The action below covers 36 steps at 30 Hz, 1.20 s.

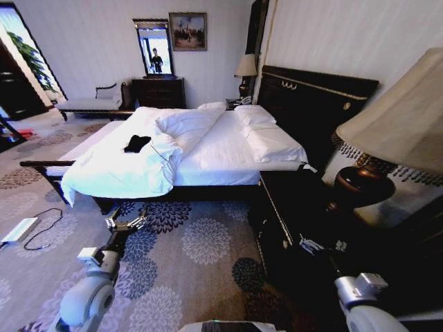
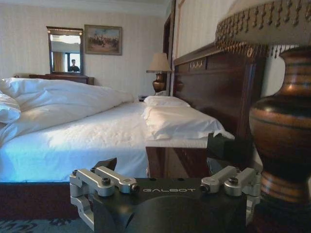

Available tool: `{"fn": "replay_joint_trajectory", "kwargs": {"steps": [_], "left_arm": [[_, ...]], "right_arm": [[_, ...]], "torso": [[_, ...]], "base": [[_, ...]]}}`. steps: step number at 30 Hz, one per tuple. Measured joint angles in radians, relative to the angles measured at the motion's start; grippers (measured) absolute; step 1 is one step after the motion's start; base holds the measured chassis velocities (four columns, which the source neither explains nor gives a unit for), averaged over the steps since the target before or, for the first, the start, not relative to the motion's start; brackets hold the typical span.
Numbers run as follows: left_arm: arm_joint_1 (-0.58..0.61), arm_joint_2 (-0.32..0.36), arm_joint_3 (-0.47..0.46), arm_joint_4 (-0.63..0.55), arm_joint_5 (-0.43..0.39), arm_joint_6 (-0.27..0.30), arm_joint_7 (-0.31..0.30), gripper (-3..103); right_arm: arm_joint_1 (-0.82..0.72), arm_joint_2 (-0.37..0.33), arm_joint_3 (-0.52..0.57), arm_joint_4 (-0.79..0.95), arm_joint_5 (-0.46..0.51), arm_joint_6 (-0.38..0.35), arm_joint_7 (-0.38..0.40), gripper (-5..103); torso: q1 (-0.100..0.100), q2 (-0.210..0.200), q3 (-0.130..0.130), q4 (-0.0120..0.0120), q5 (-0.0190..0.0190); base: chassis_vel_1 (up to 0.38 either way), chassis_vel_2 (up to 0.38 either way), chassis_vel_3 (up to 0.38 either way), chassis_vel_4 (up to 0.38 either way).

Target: Fold the clothes on the bed.

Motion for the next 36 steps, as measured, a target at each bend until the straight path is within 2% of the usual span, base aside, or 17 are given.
{"fn": "replay_joint_trajectory", "kwargs": {"steps": [6,10,14,21,36], "left_arm": [[0.011,-0.001,0.022,0.017,-0.012,0.002,0.013,100],[-0.01,0.004,0.029,0.037,-0.044,0.019,0.0,100],[-0.035,-0.008,0.032,0.05,-0.08,0.043,-0.023,100],[-0.041,0.003,0.064,0.05,-0.068,0.049,-0.04,100],[-0.029,0.012,0.135,0.035,0.001,0.019,-0.038,100]], "right_arm": [[-0.021,0.003,0.022,0.004,0.025,-0.005,0.0,100],[-0.019,0.003,0.034,-0.021,-0.042,0.015,-0.004,100],[-0.007,0.005,0.031,-0.044,-0.064,0.022,-0.002,100],[0.01,0.0,0.027,-0.06,-0.08,0.025,0.009,100],[0.011,-0.005,0.033,-0.05,-0.061,0.025,0.013,100]], "torso": [[0.0,0.0,0.0,0.0,0.0],[0.0,0.0,0.0,-0.0002,0.0001],[0.0,0.0,0.0,0.0,0.0001],[0.0,0.0,0.0,0.0,0.0001],[0.0,0.0,0.0,-0.0002,0.0002]], "base": [[0.0,0.0,0.0,0.0],[0.0,0.0,0.0,0.0],[0.0,0.0,0.0,0.0],[0.0,0.0,0.0,0.0],[-0.031,0.03,0.029,-0.032]]}}
